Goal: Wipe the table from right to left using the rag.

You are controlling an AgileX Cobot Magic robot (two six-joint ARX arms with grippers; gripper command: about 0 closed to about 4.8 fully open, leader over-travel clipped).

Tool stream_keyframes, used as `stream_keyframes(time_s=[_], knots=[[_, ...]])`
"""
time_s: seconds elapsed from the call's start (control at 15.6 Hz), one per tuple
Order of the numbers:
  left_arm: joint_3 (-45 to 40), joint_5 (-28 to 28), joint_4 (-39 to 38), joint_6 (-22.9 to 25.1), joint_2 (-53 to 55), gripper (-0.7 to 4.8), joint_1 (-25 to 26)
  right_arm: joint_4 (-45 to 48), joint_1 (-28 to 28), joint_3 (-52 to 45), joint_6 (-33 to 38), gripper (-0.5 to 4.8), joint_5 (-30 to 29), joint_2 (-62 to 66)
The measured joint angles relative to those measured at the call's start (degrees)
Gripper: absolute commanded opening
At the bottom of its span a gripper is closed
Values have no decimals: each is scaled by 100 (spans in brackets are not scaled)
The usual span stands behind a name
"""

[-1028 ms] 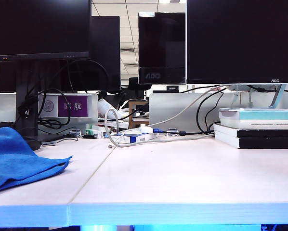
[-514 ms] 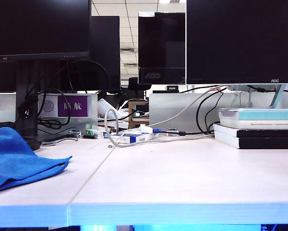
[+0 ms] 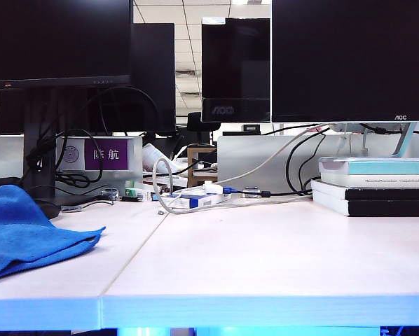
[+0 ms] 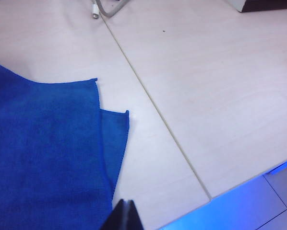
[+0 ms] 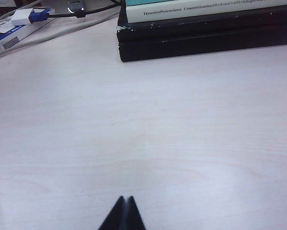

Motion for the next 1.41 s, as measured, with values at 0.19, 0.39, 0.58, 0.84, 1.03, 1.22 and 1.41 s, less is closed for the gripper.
stream_keyframes(time_s=[0.19, 0.39, 0.58, 0.84, 1.03, 1.22, 1.41], knots=[[0, 0, 0, 0, 0, -3, 0, 0, 0, 0, 0, -5, 0, 0], [0, 0, 0, 0, 0, -3, 0, 0, 0, 0, 0, -5, 0, 0], [0, -837, 0, 0, 0, -3, 2, 0, 0, 0, 0, -5, 0, 0], [0, -1005, 0, 0, -44, -3, 35, 2, 0, 0, 0, -5, 0, 0], [0, -1016, 2, 0, -140, -3, 540, 2, 0, 0, 0, -5, 0, 0], [-4, -1021, 31, 0, -229, -3, 1718, 2, 0, 0, 0, -5, 0, 0], [-197, -1016, 535, 0, -516, -3, 2350, 2, 0, 0, 0, -5, 0, 0]])
